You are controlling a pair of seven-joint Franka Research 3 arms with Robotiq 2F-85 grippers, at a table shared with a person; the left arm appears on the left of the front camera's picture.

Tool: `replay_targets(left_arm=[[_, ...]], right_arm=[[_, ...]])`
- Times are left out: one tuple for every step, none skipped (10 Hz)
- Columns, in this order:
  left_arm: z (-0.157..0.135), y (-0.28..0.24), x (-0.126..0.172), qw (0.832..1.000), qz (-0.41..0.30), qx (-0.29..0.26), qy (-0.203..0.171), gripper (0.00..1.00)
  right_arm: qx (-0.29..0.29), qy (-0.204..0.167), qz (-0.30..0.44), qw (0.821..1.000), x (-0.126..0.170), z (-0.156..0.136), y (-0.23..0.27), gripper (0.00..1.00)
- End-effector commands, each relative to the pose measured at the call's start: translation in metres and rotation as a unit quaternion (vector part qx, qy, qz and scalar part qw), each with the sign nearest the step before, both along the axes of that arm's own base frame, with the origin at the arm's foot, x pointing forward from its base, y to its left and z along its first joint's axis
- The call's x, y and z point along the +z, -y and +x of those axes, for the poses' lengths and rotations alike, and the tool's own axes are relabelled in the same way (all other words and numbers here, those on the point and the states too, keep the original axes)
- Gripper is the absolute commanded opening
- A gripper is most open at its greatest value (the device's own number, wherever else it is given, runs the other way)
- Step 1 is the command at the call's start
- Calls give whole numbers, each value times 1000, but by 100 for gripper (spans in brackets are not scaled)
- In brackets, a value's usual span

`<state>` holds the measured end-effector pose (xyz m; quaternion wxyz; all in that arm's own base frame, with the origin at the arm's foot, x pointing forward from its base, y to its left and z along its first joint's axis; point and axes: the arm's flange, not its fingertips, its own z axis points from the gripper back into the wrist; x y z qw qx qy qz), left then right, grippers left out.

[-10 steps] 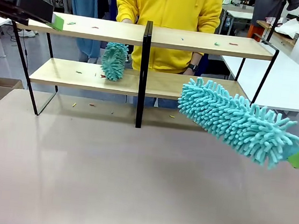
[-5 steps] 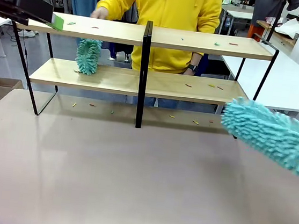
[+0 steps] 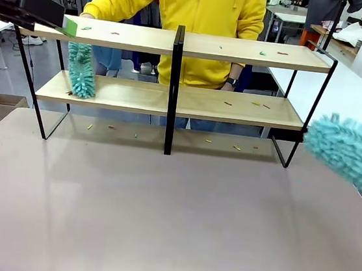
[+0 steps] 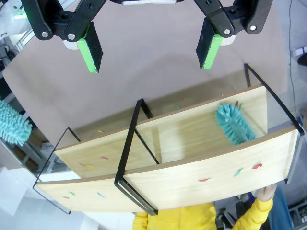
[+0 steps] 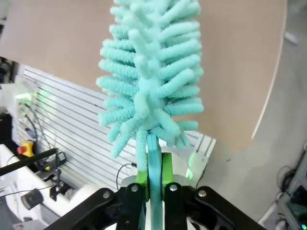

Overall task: Clean the shelves.
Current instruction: Clean a randomly selected level of the Shelf with the Duster.

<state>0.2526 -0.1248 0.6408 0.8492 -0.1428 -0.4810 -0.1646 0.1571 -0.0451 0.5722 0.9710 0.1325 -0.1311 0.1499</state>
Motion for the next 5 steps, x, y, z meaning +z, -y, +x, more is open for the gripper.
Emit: replay_targets(left_arm=[[0, -1, 0, 1000, 0, 2, 0, 100], [0, -1, 0, 1000, 0, 2, 0, 100], [0, -1, 0, 1000, 0, 2, 0, 100], [0, -1, 0, 1000, 0, 2, 0, 100], [0, -1, 0, 1000, 0, 2, 0, 100]], right_arm=[[43, 31, 10, 999, -14, 47, -49, 12], [52, 56, 8, 997, -14, 72, -70, 12], [66, 65, 19, 996, -15, 95, -88, 12], [84, 48, 15, 995, -19, 118, -110, 12], [107, 33, 13, 994, -26, 138, -131, 12]])
